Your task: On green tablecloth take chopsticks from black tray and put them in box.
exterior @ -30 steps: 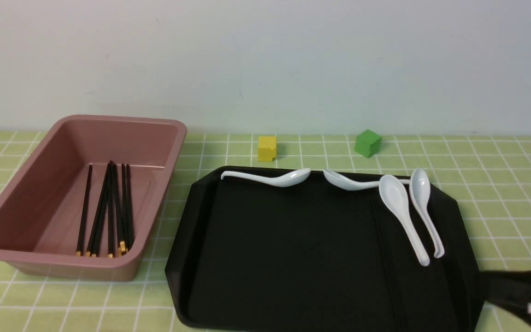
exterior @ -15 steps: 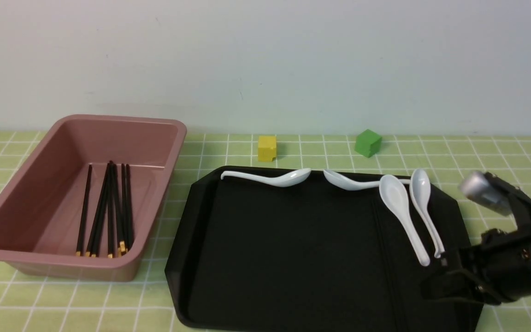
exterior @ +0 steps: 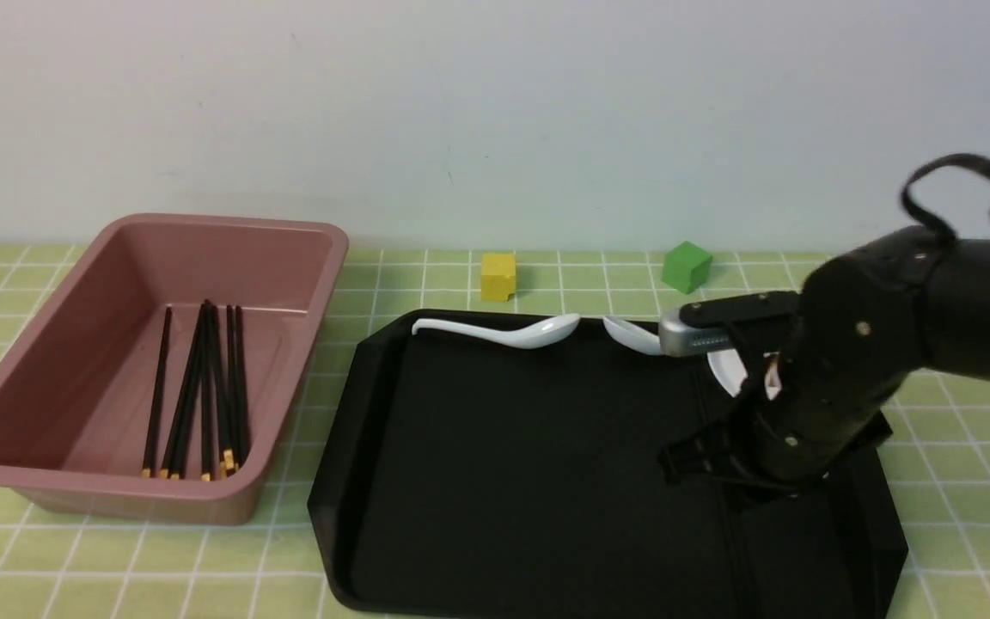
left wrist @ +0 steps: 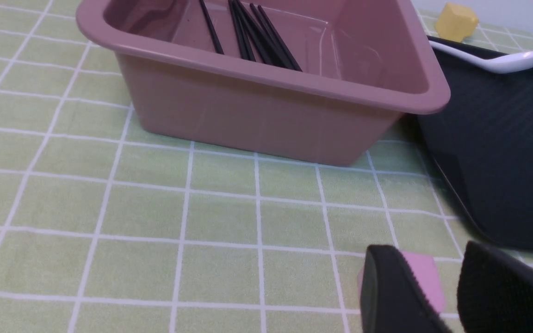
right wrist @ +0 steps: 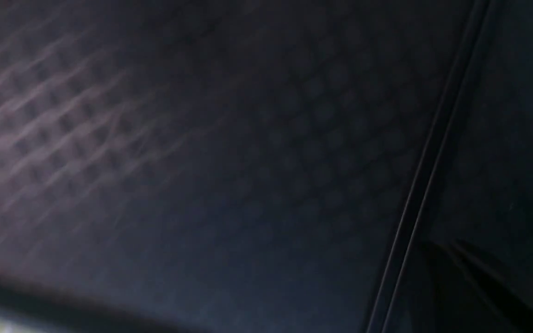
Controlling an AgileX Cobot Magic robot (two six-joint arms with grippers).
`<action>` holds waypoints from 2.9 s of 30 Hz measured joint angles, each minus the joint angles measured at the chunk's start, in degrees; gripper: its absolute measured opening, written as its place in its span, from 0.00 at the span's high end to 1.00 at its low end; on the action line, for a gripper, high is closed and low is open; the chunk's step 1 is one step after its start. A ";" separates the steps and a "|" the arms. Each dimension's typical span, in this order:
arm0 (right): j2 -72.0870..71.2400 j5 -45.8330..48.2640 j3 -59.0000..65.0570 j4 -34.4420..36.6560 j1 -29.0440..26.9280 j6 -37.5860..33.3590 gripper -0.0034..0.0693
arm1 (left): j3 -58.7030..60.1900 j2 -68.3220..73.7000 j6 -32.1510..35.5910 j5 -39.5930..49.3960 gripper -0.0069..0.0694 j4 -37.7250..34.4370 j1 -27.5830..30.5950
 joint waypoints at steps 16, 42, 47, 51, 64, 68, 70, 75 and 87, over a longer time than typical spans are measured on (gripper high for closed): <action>7.21 -0.59 -3.16 -0.60 -2.64 4.21 0.55 | 0.00 0.00 0.00 0.00 0.60 0.00 0.00; 11.80 5.97 -8.14 4.68 -2.69 -2.60 0.81 | 0.00 0.00 0.00 0.00 0.60 0.00 0.00; 12.46 15.27 -13.78 9.66 -2.69 -7.48 0.81 | 0.00 0.00 0.00 0.00 0.60 0.00 0.00; 12.46 19.49 -19.99 16.39 -2.69 -13.28 0.81 | 0.00 0.00 0.00 0.00 0.60 0.00 0.00; 15.07 4.90 -35.37 53.61 1.70 -39.60 0.81 | 0.00 0.00 0.00 0.00 0.60 0.00 0.00; 18.77 0.38 -40.89 62.52 5.65 -49.65 0.81 | 0.00 0.00 0.00 0.00 0.60 0.00 0.00; 21.15 -2.42 -43.42 66.25 8.06 -54.48 0.81 | 0.00 0.00 0.00 0.00 0.60 0.00 0.00; 27.17 -13.44 -48.42 72.61 13.94 -63.70 0.78 | 0.00 0.00 0.00 0.00 0.60 0.00 0.00; 33.49 -22.03 -48.90 73.70 16.98 -71.12 0.45 | 0.00 0.00 0.00 0.00 0.60 0.00 0.00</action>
